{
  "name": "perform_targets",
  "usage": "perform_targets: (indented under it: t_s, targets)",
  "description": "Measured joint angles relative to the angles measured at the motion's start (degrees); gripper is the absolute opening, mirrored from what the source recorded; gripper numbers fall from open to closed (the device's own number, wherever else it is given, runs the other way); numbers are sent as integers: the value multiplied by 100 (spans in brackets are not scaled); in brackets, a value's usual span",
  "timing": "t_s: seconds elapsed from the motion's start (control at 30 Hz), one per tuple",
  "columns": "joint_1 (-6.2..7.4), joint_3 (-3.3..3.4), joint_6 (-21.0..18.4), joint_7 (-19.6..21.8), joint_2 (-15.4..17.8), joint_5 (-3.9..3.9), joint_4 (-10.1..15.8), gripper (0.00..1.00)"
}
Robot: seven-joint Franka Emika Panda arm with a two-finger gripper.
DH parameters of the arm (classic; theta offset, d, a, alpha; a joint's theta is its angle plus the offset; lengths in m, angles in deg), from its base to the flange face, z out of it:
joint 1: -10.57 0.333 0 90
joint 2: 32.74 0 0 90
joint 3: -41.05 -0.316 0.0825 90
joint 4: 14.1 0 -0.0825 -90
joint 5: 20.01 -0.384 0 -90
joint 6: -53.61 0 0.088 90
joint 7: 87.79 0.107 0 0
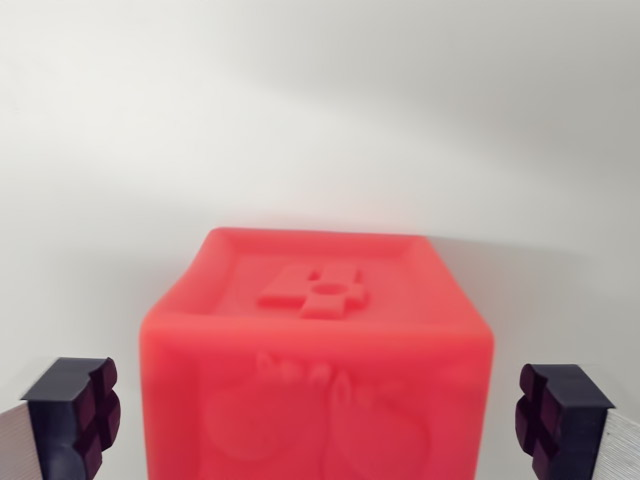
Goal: Destack cube
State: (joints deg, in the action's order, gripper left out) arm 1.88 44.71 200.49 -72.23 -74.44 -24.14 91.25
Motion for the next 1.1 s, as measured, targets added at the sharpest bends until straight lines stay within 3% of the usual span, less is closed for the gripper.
perform_targets:
  t_s: [0.5,1.1]
  targets:
    - [31,43,-364,4,508,10,141,100]
    - [97,126,-1073,28,1296,57,210,100]
